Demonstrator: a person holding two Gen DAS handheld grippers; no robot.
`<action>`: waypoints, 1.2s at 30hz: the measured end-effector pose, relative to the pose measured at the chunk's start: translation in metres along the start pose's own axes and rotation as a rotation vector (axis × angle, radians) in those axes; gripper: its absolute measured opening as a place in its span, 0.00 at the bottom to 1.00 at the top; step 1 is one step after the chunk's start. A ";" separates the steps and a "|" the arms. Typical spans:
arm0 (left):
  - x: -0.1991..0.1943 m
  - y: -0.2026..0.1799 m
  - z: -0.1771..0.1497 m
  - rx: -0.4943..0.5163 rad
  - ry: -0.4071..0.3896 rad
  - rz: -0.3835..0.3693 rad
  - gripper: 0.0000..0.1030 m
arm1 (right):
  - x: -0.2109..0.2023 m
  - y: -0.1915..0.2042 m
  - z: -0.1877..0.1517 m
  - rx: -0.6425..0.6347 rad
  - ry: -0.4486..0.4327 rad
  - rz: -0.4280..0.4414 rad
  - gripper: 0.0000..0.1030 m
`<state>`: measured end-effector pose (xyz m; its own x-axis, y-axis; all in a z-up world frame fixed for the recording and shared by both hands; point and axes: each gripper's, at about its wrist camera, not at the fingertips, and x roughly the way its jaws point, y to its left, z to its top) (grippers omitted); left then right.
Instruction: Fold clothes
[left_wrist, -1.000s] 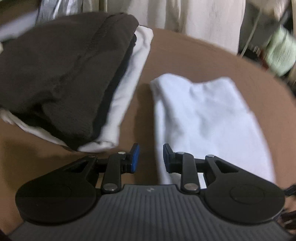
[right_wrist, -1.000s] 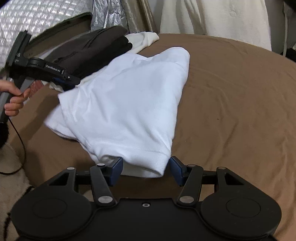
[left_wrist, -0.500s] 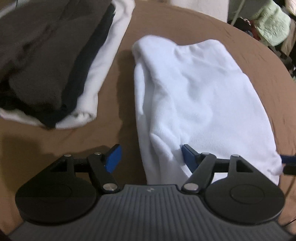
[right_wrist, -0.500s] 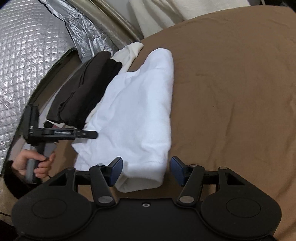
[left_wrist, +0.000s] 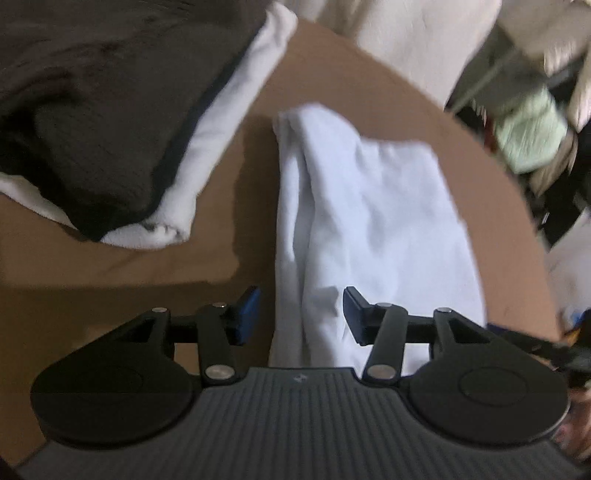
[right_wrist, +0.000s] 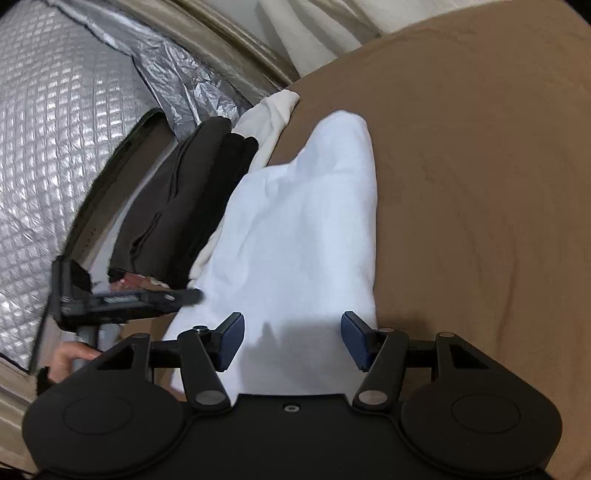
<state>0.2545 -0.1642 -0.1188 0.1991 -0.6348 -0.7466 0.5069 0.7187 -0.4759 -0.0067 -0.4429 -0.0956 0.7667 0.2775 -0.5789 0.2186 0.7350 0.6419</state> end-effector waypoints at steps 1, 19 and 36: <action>-0.001 0.000 0.002 -0.002 -0.022 0.002 0.50 | 0.004 0.001 0.004 -0.016 -0.002 -0.026 0.63; 0.071 -0.005 0.012 0.004 -0.008 -0.039 0.89 | 0.078 -0.027 0.057 0.052 0.081 -0.038 0.69; 0.021 -0.032 -0.009 0.006 -0.155 -0.257 0.29 | 0.050 0.092 0.110 -0.537 -0.076 -0.134 0.34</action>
<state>0.2348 -0.1982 -0.1235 0.1886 -0.8320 -0.5218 0.5622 0.5271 -0.6373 0.1179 -0.4294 -0.0108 0.7993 0.1290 -0.5869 -0.0055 0.9782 0.2075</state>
